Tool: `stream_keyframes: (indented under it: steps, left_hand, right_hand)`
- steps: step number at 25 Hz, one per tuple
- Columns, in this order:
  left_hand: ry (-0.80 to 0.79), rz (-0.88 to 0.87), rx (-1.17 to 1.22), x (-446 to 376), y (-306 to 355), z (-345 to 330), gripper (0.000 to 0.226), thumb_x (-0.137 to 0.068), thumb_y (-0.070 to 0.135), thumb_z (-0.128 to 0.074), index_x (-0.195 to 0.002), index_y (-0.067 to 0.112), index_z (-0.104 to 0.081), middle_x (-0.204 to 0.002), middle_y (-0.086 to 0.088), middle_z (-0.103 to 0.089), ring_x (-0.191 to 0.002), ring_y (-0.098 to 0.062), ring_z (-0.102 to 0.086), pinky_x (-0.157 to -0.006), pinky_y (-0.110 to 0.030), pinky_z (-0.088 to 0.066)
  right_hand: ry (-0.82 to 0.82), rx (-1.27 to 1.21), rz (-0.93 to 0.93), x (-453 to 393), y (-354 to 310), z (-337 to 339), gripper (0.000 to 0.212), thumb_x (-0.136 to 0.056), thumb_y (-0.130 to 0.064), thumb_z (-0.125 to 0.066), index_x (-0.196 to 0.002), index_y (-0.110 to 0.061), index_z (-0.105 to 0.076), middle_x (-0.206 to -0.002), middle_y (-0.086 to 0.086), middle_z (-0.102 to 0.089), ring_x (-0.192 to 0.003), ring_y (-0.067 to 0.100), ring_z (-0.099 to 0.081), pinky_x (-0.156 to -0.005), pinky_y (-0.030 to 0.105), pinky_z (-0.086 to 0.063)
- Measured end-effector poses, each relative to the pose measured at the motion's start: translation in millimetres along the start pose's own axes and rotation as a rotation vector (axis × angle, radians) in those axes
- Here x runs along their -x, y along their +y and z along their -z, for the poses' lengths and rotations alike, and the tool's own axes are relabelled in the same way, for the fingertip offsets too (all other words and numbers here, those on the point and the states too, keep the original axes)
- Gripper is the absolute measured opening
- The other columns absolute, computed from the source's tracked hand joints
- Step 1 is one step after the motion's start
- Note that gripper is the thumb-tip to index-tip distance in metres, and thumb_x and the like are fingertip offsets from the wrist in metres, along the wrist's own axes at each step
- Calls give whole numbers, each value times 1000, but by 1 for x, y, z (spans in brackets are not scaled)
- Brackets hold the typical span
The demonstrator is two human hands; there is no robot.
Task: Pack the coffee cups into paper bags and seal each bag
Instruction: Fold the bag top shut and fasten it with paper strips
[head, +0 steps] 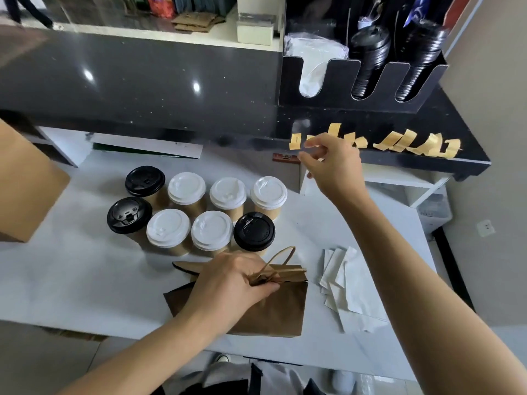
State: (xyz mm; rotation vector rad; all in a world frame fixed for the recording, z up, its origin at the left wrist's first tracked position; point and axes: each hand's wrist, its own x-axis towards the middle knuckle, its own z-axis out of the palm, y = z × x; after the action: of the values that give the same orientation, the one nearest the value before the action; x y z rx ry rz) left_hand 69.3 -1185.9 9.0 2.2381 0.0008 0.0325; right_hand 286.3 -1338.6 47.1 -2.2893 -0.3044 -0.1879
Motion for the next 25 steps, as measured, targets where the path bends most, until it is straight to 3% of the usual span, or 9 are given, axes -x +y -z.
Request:
stream_keyframes:
  steps: [5, 12, 20, 25]
  left_hand:
    - [44, -2, 16, -4, -5, 5, 9, -79, 29, -86, -77, 26, -78, -78, 13, -70, -76, -9, -67, -69, -39, -52]
    - [35, -49, -52, -8, -9, 8, 14, -78, 34, -85, -73, 24, -76, -80, 17, -71, -78, -5, -65, -75, -28, -47]
    - [14, -23, -31, -8, -8, 6, 13, -79, 34, -84, -75, 24, -77, -82, 17, -71, -80, -4, -66, -73, -34, -52]
    - [13, 1, -2, -8, -9, 4, 11, -78, 32, -86, -77, 25, -78, -81, 14, -71, -77, -8, -66, -71, -38, -53]
  right_hand:
    - [-25, 132, -74, -21, -8, -26, 32, -95, -28, -65, -126, -20, -64, -105, 3, -76, -96, 29, -71, -89, 44, -58]
    - [14, 312, -8, -25, -6, -25, 18, -95, -18, -60, -111, -15, -69, -100, 7, -74, -90, 31, -67, -77, 40, -58]
    - [105, 310, 190, -28, -9, -8, 7, -90, -13, -58, -93, -12, -64, -87, 2, -62, -77, 30, -56, -61, 34, -38]
    - [37, 260, 264, -7, -14, 9, 8, -90, -19, -68, -94, -12, -69, -99, 3, -58, -82, 27, -61, -67, 42, -53]
